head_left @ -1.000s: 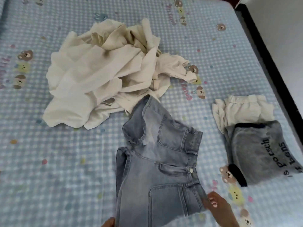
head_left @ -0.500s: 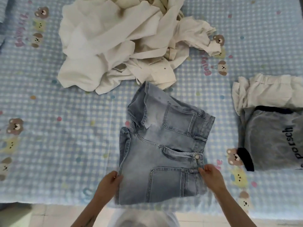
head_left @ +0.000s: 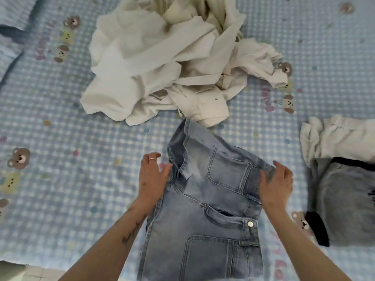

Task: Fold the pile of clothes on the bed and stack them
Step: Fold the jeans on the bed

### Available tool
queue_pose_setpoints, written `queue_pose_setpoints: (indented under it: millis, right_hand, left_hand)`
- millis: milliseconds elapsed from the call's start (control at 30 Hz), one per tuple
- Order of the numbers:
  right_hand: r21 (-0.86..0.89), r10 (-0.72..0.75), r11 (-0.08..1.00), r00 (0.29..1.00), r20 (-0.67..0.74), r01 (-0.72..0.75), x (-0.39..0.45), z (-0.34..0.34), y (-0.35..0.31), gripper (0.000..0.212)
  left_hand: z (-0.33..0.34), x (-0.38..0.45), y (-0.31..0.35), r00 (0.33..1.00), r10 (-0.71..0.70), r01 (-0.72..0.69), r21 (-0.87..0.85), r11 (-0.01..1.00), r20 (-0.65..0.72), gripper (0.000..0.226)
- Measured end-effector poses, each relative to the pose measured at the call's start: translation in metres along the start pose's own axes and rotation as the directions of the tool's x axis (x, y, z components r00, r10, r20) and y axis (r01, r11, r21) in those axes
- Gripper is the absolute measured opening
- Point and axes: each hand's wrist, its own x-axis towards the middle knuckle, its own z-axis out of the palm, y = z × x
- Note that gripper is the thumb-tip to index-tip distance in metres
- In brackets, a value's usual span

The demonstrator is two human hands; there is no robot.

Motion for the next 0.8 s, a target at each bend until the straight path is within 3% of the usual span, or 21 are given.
queue_pose_setpoints:
  millis: [133, 233, 300, 400, 500, 533, 567, 600, 667, 733, 800]
  right_hand:
    - [0.021, 0.183, 0.981, 0.951, 0.248, -0.194, 0.060, 0.005, 0.005, 0.052]
    - [0.043, 0.122, 0.988, 0.919, 0.374, -0.149, 0.077, 0.009, 0.011, 0.030]
    - [0.124, 0.074, 0.983, 0.905, 0.419, -0.138, 0.081, 0.008, 0.019, 0.017]
    - [0.102, 0.057, 0.990, 0.946, 0.319, -0.094, 0.089, -0.001, 0.038, 0.018]
    - [0.115, 0.116, 0.983, 0.972, 0.203, -0.141, 0.093, -0.006, 0.051, 0.028]
    - [0.117, 0.139, 0.980, 0.971, 0.194, -0.164, 0.093, -0.007, 0.054, 0.028]
    - [0.128, 0.146, 0.976, 0.968, 0.202, -0.174, 0.093, -0.007, 0.056, 0.027]
    - [0.147, 0.145, 0.972, 0.960, 0.238, -0.183, 0.092, -0.008, 0.058, 0.026]
    - [0.147, 0.142, 0.969, 0.932, 0.333, -0.200, 0.088, -0.008, 0.063, 0.025]
    - [0.112, 0.133, 0.978, 0.943, 0.304, -0.174, 0.087, -0.007, 0.068, 0.023]
    - [0.095, 0.158, 0.978, 0.961, 0.228, -0.183, 0.086, -0.005, 0.072, 0.021]
  left_hand:
    - [0.016, 0.065, 0.036, 0.990, 0.134, -0.133, -0.020, 0.991, 0.050, 0.040]
    - [0.037, 0.104, 0.065, 0.964, 0.132, -0.108, -0.110, 0.988, 0.233, 0.042]
    - [0.047, 0.115, 0.082, 0.971, 0.088, -0.066, -0.106, 0.992, 0.221, 0.025]
    - [0.049, 0.132, 0.110, 0.996, 0.044, -0.011, -0.403, 0.915, 0.072, 0.012]
    - [0.047, 0.139, 0.127, 0.991, -0.035, 0.116, -0.689, 0.715, 0.130, 0.010]
    - [0.049, 0.136, 0.125, 0.979, -0.029, 0.160, -0.673, 0.722, 0.202, 0.008]
    - [0.052, 0.130, 0.118, 0.962, 0.010, 0.154, -0.573, 0.805, 0.274, 0.007]
    - [0.053, 0.122, 0.108, 0.931, 0.065, 0.103, -0.431, 0.896, 0.358, 0.017]
    - [0.056, 0.107, 0.084, 0.858, 0.116, 0.006, -0.234, 0.972, 0.500, 0.052]
    - [0.059, 0.096, 0.068, 0.810, 0.101, -0.078, -0.064, 0.995, 0.578, 0.076]
    - [0.058, 0.087, 0.056, 0.760, 0.103, -0.327, 0.239, 0.914, 0.642, 0.064]
